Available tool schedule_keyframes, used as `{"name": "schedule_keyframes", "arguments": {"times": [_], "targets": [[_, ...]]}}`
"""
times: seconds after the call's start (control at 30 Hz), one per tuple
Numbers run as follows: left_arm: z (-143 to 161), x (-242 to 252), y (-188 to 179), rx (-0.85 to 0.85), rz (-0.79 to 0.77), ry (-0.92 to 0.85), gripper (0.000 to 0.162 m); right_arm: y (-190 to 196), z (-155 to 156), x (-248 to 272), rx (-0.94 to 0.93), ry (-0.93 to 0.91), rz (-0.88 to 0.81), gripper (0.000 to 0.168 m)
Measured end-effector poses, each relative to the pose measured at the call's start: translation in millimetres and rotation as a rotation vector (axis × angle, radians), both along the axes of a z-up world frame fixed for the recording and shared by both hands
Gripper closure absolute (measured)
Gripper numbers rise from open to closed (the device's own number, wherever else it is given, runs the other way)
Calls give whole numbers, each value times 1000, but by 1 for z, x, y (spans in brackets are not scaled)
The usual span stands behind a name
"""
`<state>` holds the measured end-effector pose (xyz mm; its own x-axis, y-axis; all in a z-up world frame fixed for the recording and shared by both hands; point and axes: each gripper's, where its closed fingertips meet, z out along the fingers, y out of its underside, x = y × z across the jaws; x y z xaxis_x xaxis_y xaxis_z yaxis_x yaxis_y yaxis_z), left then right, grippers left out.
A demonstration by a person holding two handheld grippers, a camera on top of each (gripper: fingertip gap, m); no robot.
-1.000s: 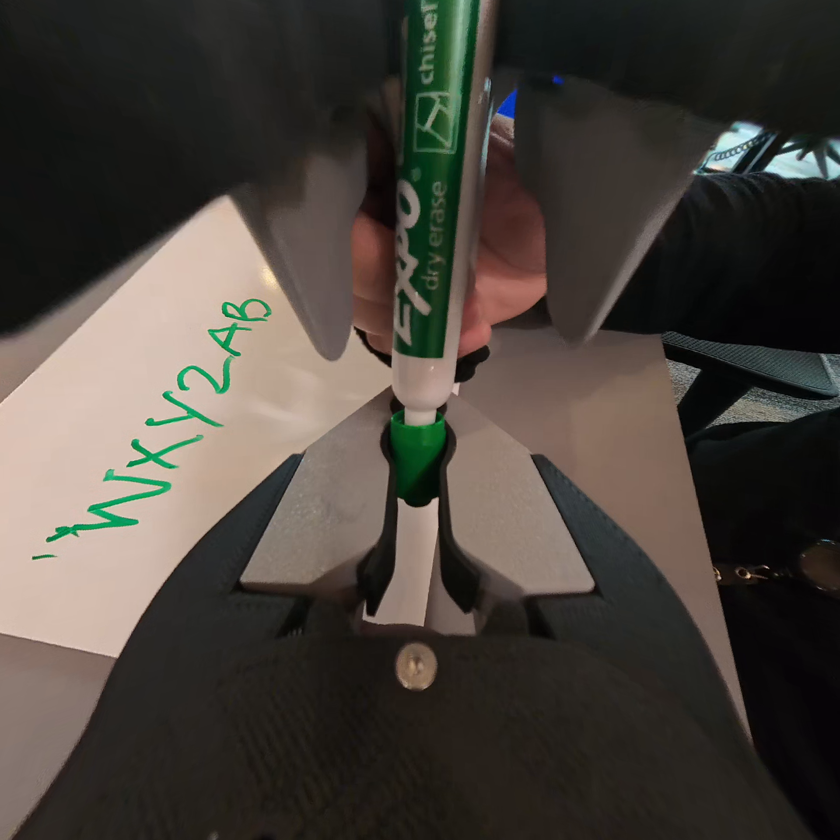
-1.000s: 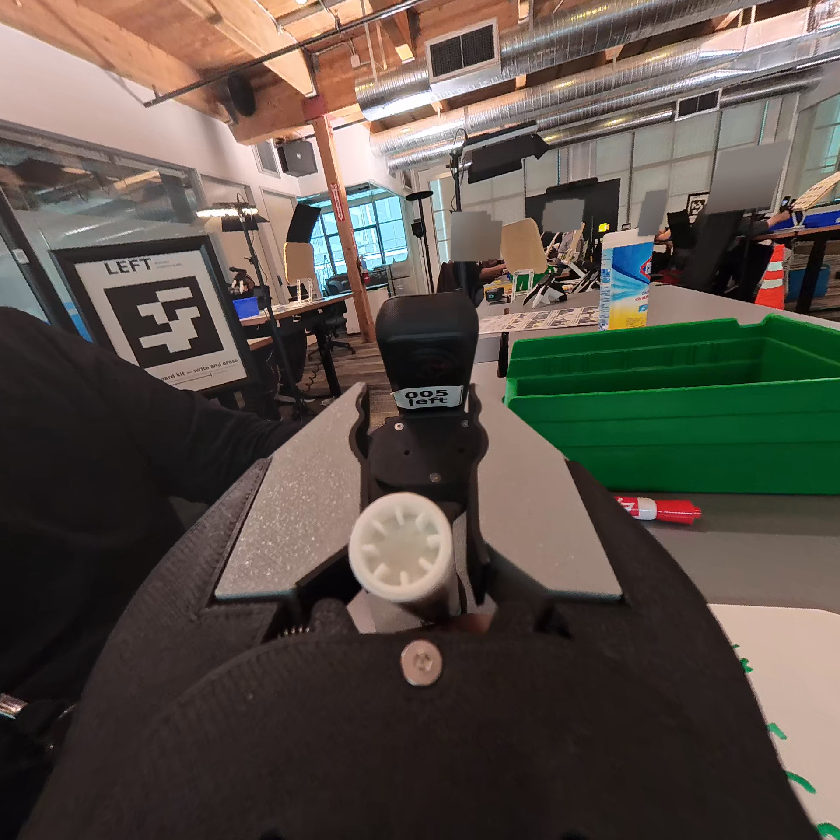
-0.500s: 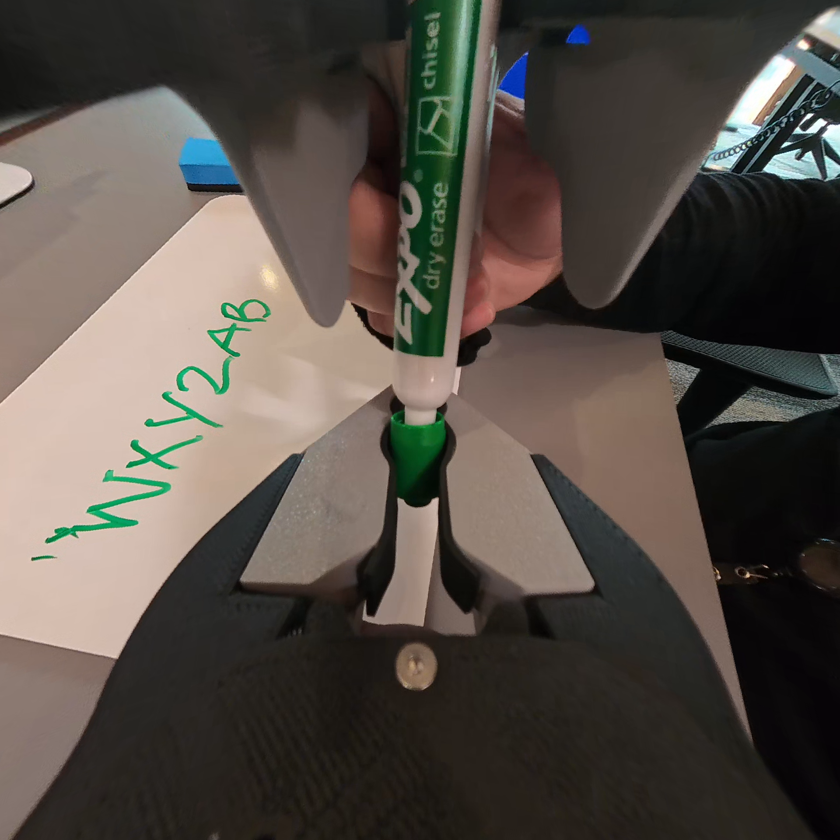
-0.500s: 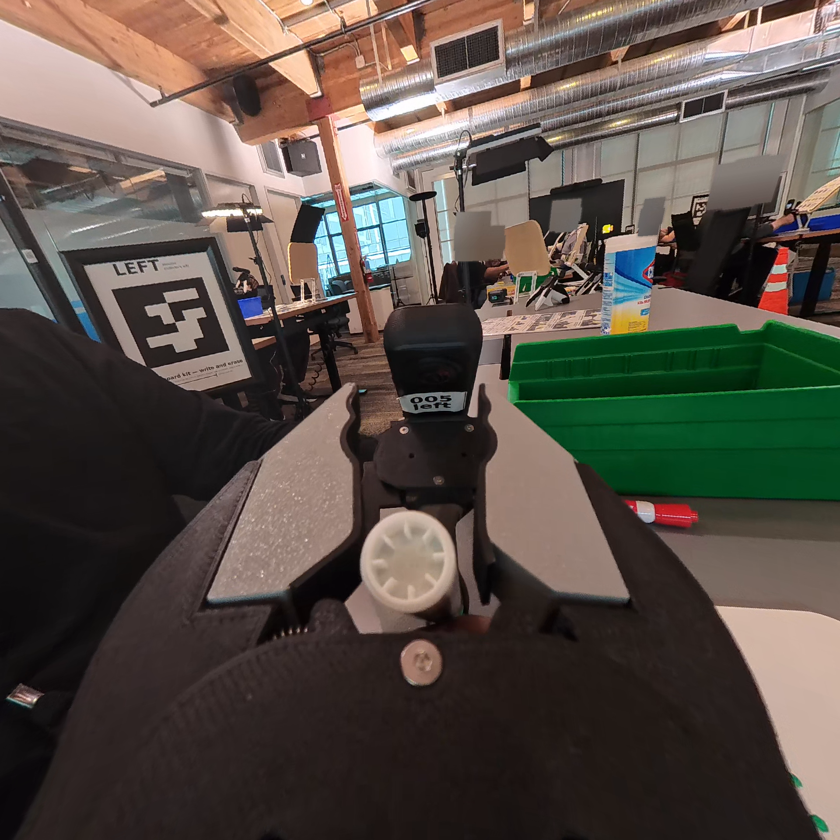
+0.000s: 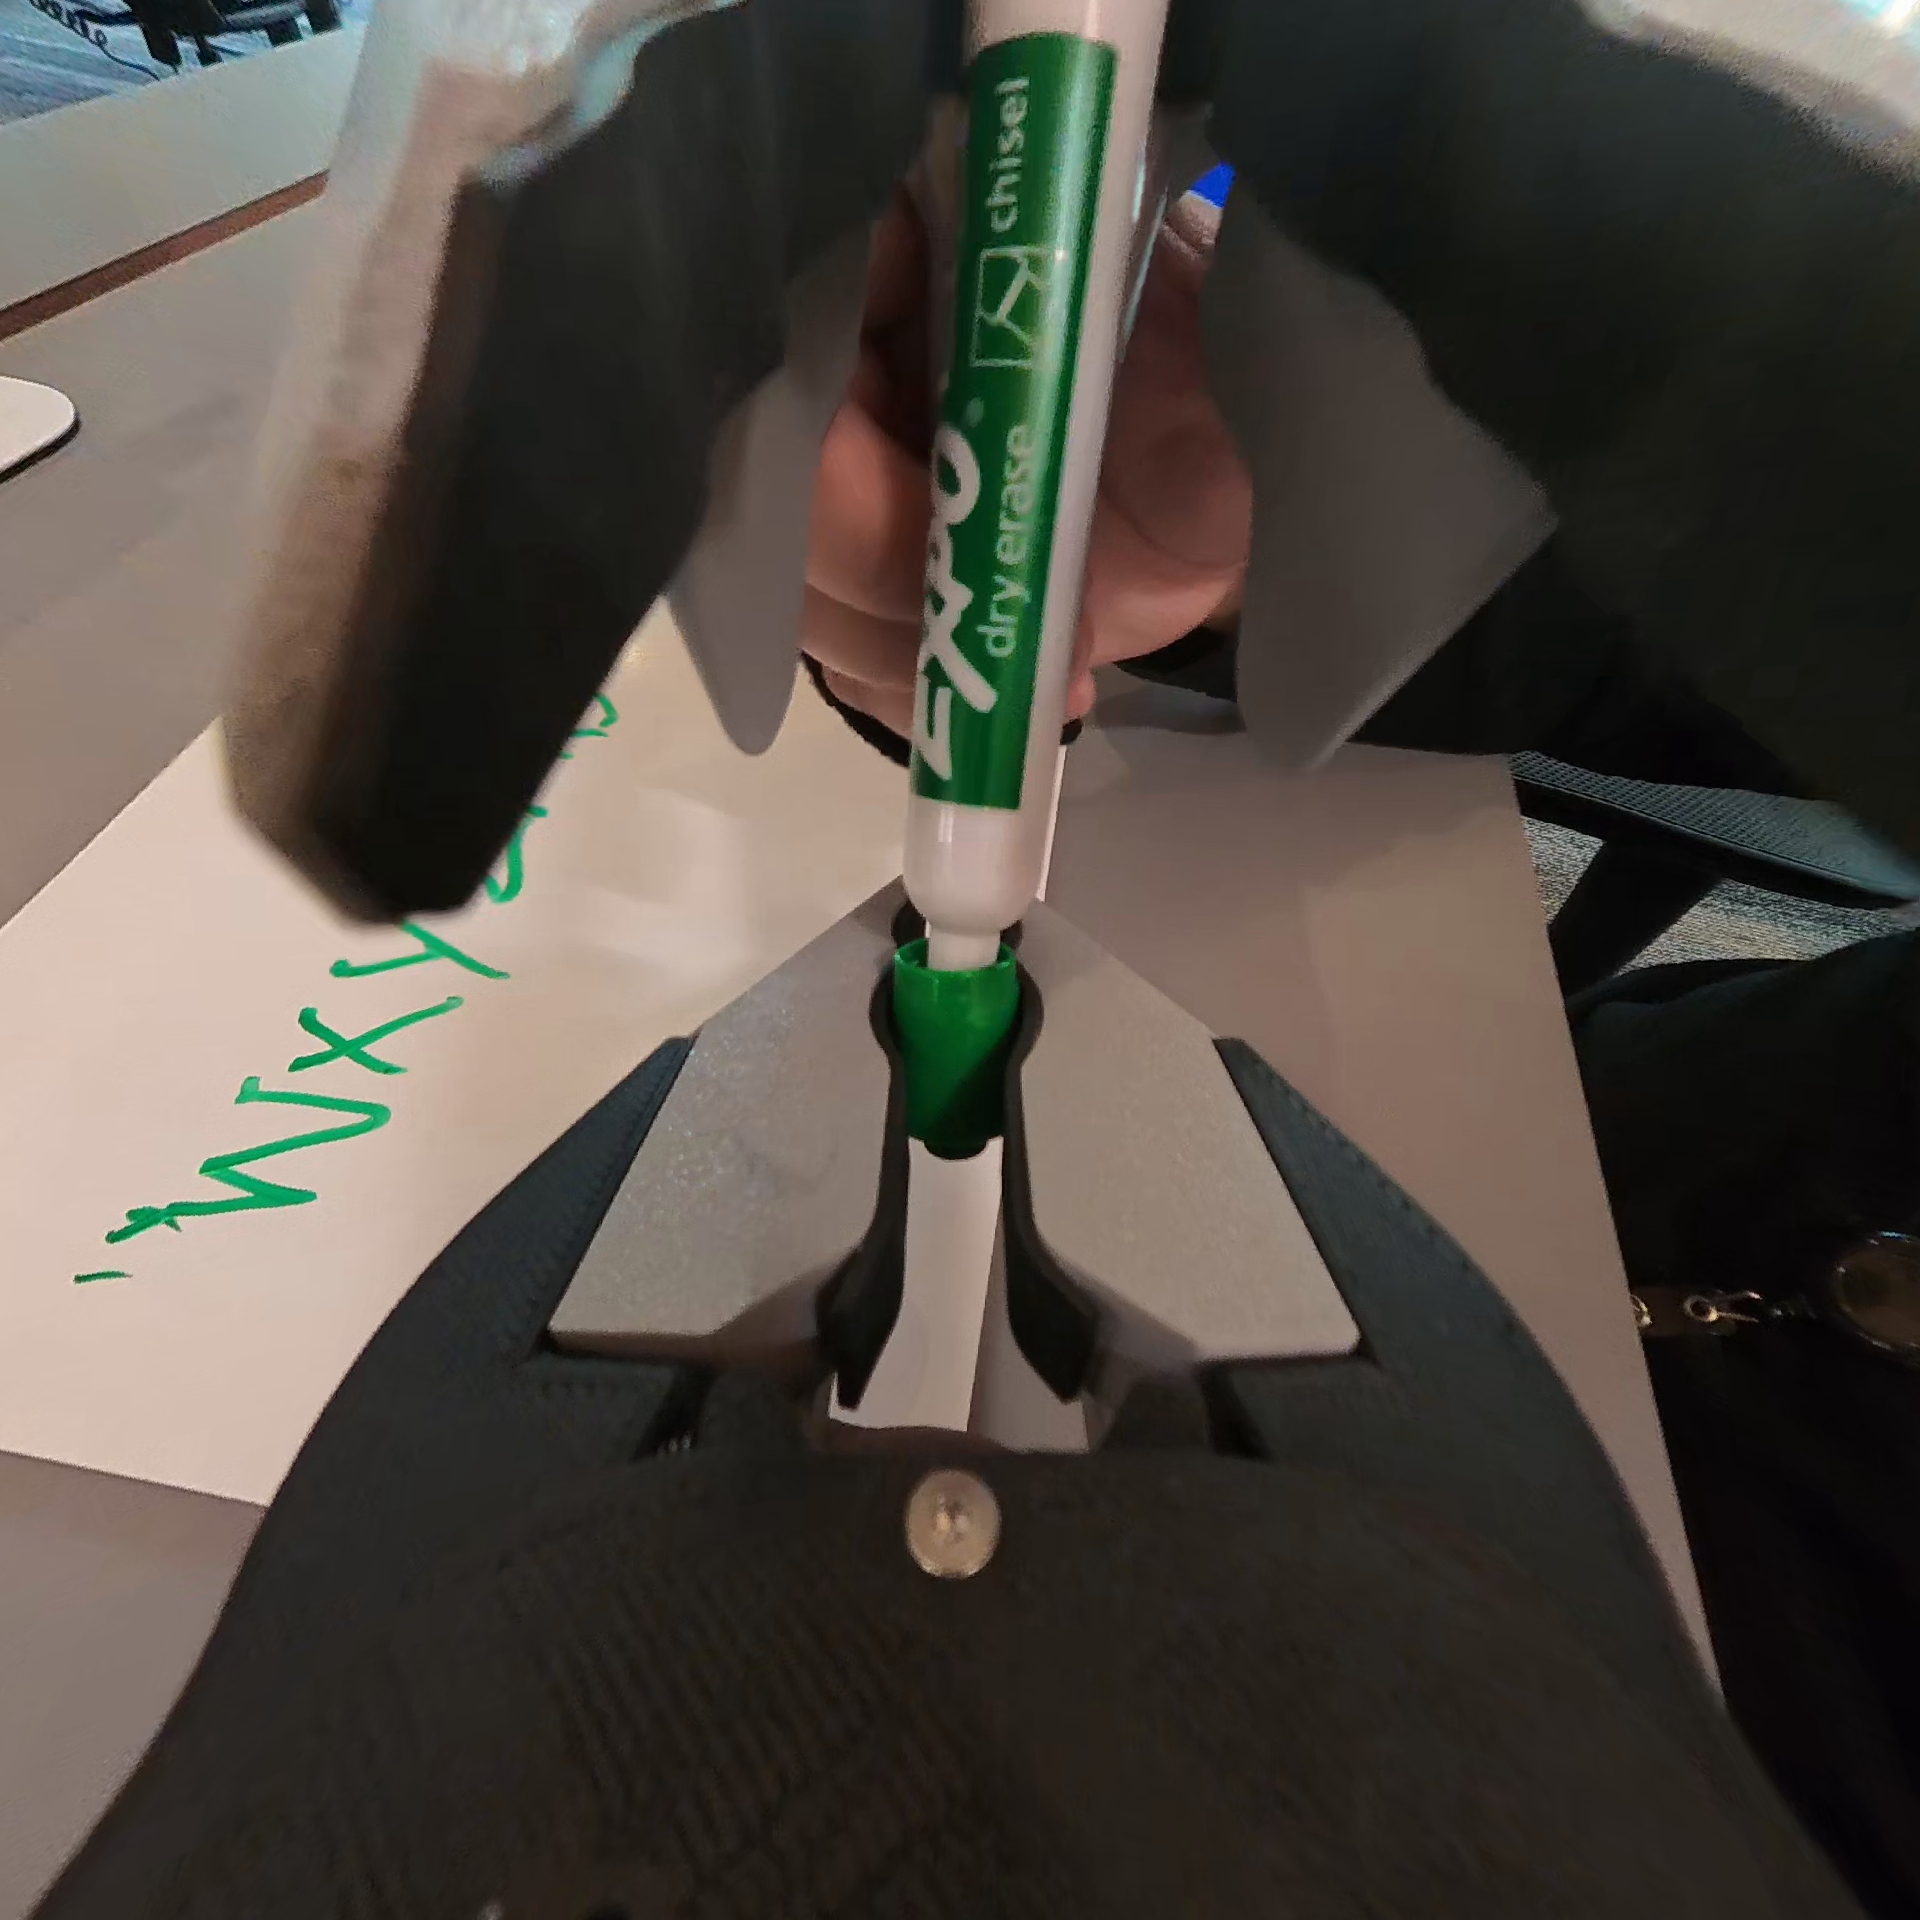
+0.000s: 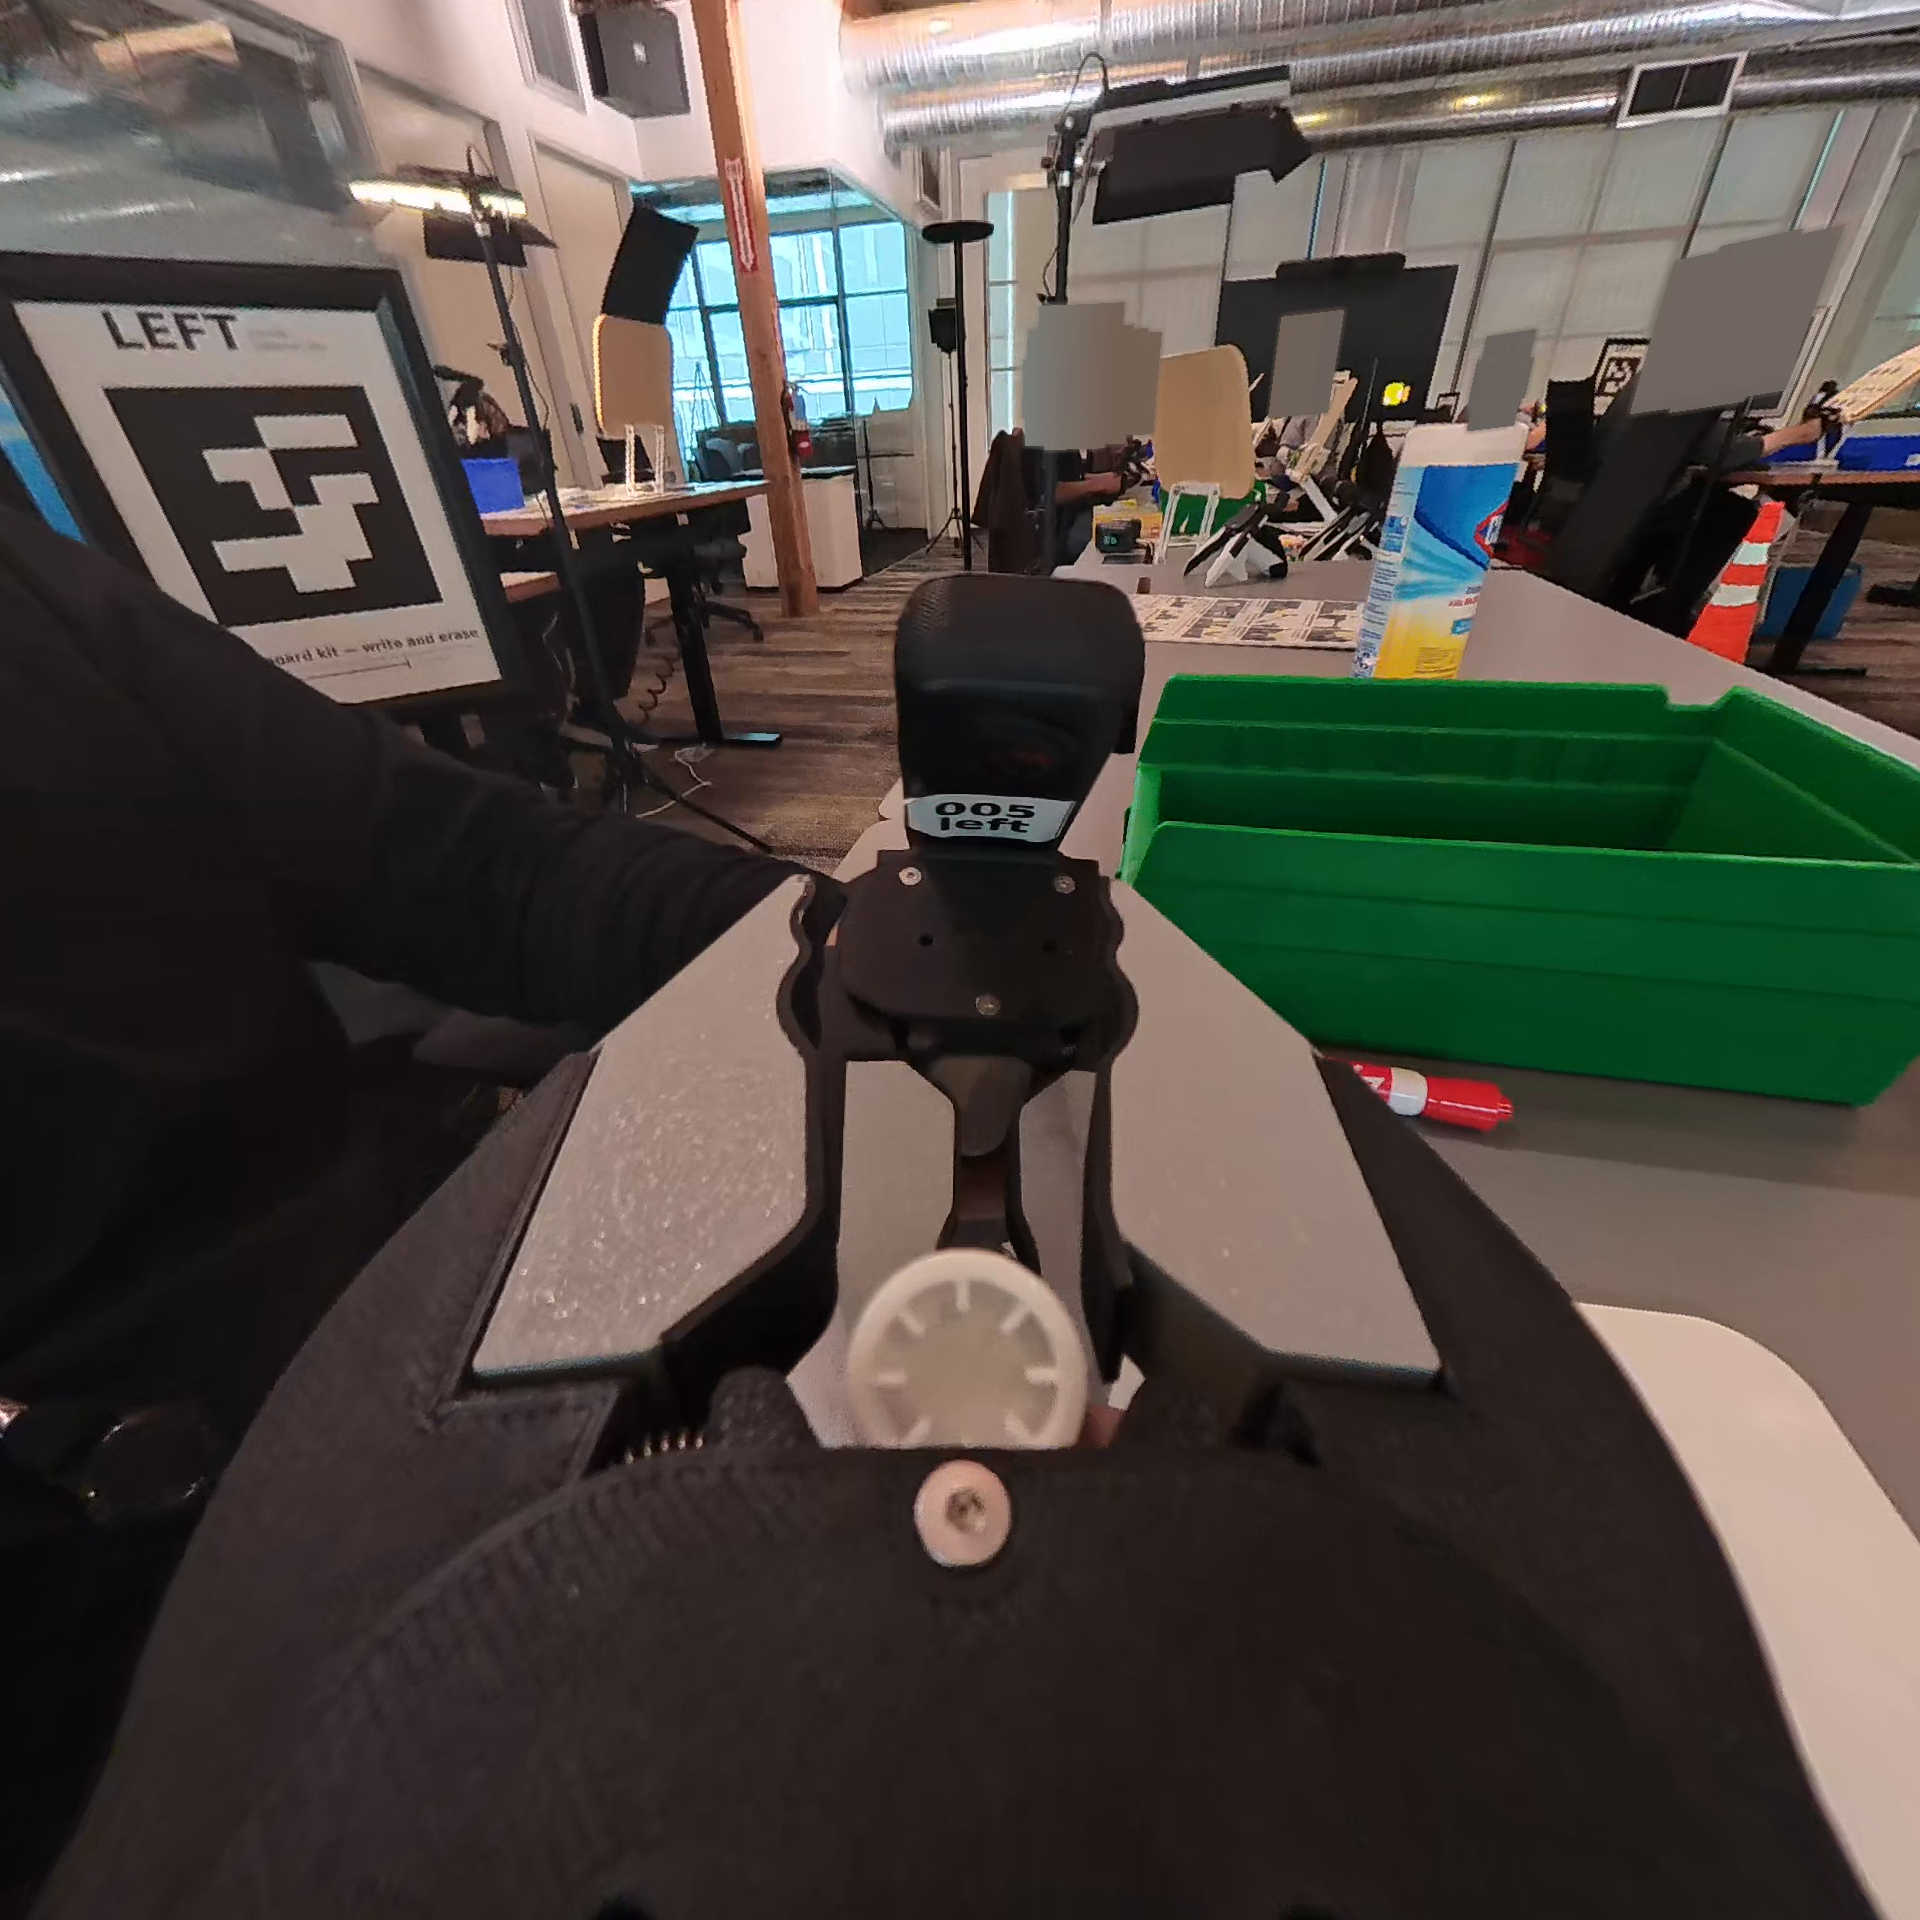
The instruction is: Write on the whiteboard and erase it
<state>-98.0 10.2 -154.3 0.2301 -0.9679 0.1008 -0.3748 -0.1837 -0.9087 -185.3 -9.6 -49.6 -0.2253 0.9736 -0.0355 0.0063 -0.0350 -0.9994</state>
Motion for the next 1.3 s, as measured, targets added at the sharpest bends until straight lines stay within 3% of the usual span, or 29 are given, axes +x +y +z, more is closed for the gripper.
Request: {"name": "schedule_keyframes", "arguments": {"times": [0.7,1.03,1.3], "targets": [[-1,0,-1,8,-4,11,153,3,-4,6,66,-50,-23,118],[-9,-2,0,10,5,72,153,0,-35,10,99,-253,8,146],[-24,-5,6,41,42,180,154,3,-48,8,55,-330,-2,147]]}}
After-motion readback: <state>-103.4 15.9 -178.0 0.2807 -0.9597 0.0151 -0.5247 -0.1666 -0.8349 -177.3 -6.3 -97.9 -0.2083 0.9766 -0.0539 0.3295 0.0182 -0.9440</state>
